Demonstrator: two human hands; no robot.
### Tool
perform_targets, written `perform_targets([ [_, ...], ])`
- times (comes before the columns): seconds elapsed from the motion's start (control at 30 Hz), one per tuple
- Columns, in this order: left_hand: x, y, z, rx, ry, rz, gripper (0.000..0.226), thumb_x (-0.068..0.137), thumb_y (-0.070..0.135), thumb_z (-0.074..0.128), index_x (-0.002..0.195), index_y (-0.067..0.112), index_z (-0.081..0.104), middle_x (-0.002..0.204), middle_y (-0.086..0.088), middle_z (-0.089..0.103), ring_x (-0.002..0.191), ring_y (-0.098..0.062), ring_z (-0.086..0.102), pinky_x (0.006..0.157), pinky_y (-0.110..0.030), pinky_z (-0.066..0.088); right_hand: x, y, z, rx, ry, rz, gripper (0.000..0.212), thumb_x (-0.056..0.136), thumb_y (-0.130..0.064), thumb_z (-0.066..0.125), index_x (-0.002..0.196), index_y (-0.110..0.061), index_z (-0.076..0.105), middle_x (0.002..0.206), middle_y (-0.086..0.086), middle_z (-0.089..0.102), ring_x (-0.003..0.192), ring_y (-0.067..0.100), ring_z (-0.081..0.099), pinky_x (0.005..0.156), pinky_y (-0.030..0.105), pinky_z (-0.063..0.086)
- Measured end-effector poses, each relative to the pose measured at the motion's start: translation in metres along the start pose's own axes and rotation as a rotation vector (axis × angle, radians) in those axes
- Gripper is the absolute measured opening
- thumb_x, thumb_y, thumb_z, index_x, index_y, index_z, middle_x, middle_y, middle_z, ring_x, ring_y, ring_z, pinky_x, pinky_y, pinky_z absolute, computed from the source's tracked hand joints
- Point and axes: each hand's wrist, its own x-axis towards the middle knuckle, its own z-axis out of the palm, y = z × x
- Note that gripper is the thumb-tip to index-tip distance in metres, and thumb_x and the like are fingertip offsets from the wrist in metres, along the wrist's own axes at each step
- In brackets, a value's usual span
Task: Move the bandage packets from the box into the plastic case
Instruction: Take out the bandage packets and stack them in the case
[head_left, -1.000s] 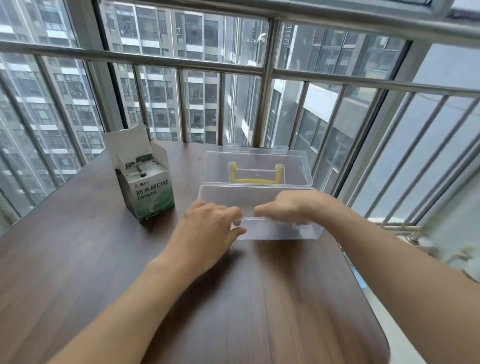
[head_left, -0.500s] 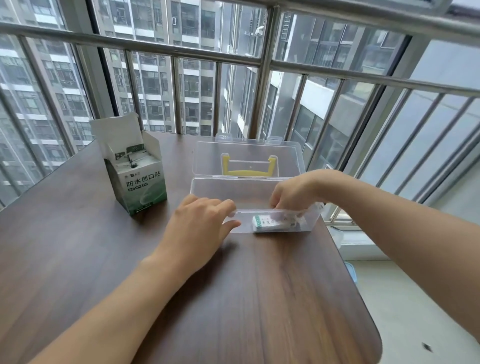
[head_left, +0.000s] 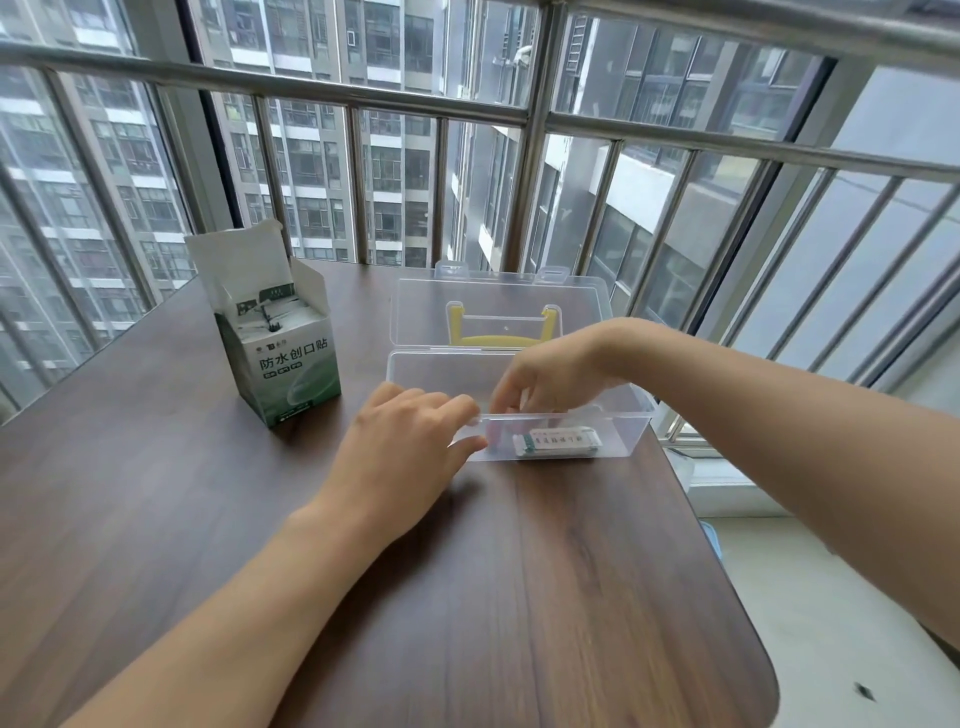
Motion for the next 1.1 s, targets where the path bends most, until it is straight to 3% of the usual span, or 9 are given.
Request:
perform_targets([
  [0.1, 0.001, 0.000, 0.000, 0.000, -0.001, -0.001, 0.021, 0.079, 0.038, 0.080, 0.084, 0.023, 0.067, 0.066, 0.006, 0.066, 0.061, -0.022, 0.065, 0.064, -0.033, 0.046, -0.002, -0.001, 0.002, 0.031, -0.021, 0.048, 0.024, 0.101, -0.034, 0.054, 0.106, -0.034, 0.077, 0.102, -0.009, 0.062, 0.110, 0.021, 0.061, 0.096, 0.032, 0.054],
  [0.27, -0.001, -0.001, -0.001, -0.016, -0.003, -0.022, 0.020, 0.079, 0.038, 0.080, 0.084, 0.023, 0.068, 0.067, 0.007, 0.066, 0.062, -0.021, 0.065, 0.065, -0.033, 0.046, -0.012, 0.000, 0.002, 0.034, -0.018, 0.131, 0.054, 0.103, -0.058, 0.035, 0.096, -0.026, 0.077, 0.100, -0.004, 0.054, 0.091, 0.012, 0.055, 0.099, 0.038, 0.051],
  [0.4, -0.001, -0.002, -0.001, -0.021, -0.007, -0.041, 0.020, 0.079, 0.038, 0.081, 0.084, 0.023, 0.069, 0.067, 0.007, 0.067, 0.063, -0.022, 0.065, 0.068, -0.033, 0.045, -0.020, 0.004, 0.002, 0.033, -0.012, 0.203, 0.067, 0.098, -0.067, 0.032, 0.114, -0.016, 0.073, 0.111, 0.002, 0.057, 0.106, 0.021, 0.056, 0.100, 0.044, 0.054],
  [0.53, -0.002, -0.004, 0.001, 0.007, 0.014, -0.048, 0.022, 0.080, 0.041, 0.079, 0.088, 0.024, 0.068, 0.069, 0.008, 0.067, 0.066, -0.023, 0.065, 0.076, -0.034, 0.037, -0.025, 0.005, 0.001, 0.003, 0.022, 0.128, 0.063, 0.095, -0.071, 0.029, 0.105, -0.029, 0.075, 0.105, -0.010, 0.060, 0.097, 0.010, 0.058, 0.100, 0.043, 0.053],
  [0.63, -0.002, -0.006, 0.000, -0.009, 0.023, -0.056, 0.030, 0.084, 0.051, 0.068, 0.098, 0.025, 0.066, 0.072, 0.009, 0.067, 0.071, -0.021, 0.066, 0.080, -0.033, 0.037, -0.024, 0.003, 0.001, 0.002, 0.056, 0.078, 0.063, 0.094, -0.073, 0.029, 0.111, -0.034, 0.075, 0.121, -0.004, 0.067, 0.105, 0.015, 0.063, 0.103, 0.044, 0.050],
  [0.73, -0.002, -0.006, -0.002, -0.005, 0.003, -0.059, 0.040, 0.083, 0.059, 0.059, 0.104, 0.025, 0.066, 0.079, 0.009, 0.069, 0.076, -0.021, 0.066, 0.085, -0.035, 0.042, -0.022, 0.000, 0.000, -0.027, 0.068, 0.066, 0.062, 0.096, -0.071, 0.029, 0.113, -0.032, 0.075, 0.116, -0.003, 0.070, 0.105, 0.016, 0.066, 0.106, 0.046, 0.046],
  [0.9, 0.001, -0.004, -0.005, 0.010, 0.022, -0.054, 0.039, 0.083, 0.055, 0.063, 0.105, 0.023, 0.067, 0.088, 0.007, 0.070, 0.081, -0.023, 0.065, 0.087, -0.035, 0.041, -0.021, 0.000, -0.002, -0.007, 0.086, 0.054, 0.063, 0.096, -0.070, 0.027, 0.112, -0.032, 0.075, 0.112, -0.006, 0.071, 0.103, 0.015, 0.067, 0.103, 0.045, 0.049],
  [1.1, 0.002, -0.005, -0.003, 0.002, 0.022, -0.050, 0.025, 0.080, 0.039, 0.080, 0.095, 0.022, 0.068, 0.080, 0.006, 0.070, 0.076, -0.025, 0.066, 0.082, -0.035, 0.039, -0.018, 0.010, -0.008, 0.081, 0.085, 0.117, 0.052, 0.103, -0.056, 0.036, 0.112, -0.022, 0.075, 0.116, 0.005, 0.070, 0.109, 0.025, 0.067, 0.096, 0.043, 0.055],
])
